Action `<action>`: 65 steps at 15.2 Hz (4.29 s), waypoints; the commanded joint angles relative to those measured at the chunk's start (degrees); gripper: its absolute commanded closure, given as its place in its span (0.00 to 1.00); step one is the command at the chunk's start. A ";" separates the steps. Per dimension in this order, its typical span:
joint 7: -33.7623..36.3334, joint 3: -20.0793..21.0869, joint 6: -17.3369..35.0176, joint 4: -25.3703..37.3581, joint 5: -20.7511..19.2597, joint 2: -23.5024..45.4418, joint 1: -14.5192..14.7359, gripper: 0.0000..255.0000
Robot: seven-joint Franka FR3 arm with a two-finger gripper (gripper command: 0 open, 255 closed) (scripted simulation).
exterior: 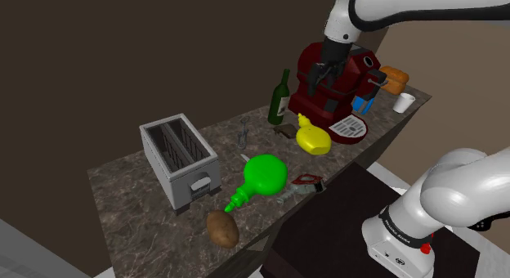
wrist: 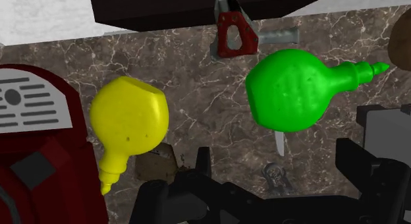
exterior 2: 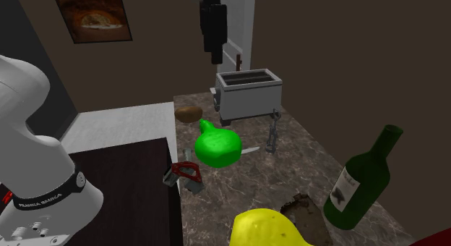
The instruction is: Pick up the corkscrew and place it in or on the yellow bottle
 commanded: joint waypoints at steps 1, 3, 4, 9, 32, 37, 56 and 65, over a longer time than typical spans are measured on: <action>1.47 0.81 2.45 1.18 0.15 4.01 0.06 0.00; 2.92 1.56 4.56 2.95 0.13 8.30 0.10 0.00; 3.65 1.90 5.53 3.94 0.07 10.47 0.13 0.00; 7.31 3.28 9.47 10.03 -0.69 21.59 0.42 0.00; 16.88 3.21 15.02 40.13 -4.71 60.76 4.08 0.00; 16.90 3.20 15.38 39.94 -4.74 60.92 4.09 0.00; 16.83 3.38 11.91 41.20 -4.47 58.70 3.99 1.00; 16.75 3.59 6.36 44.05 -4.12 55.99 3.91 1.00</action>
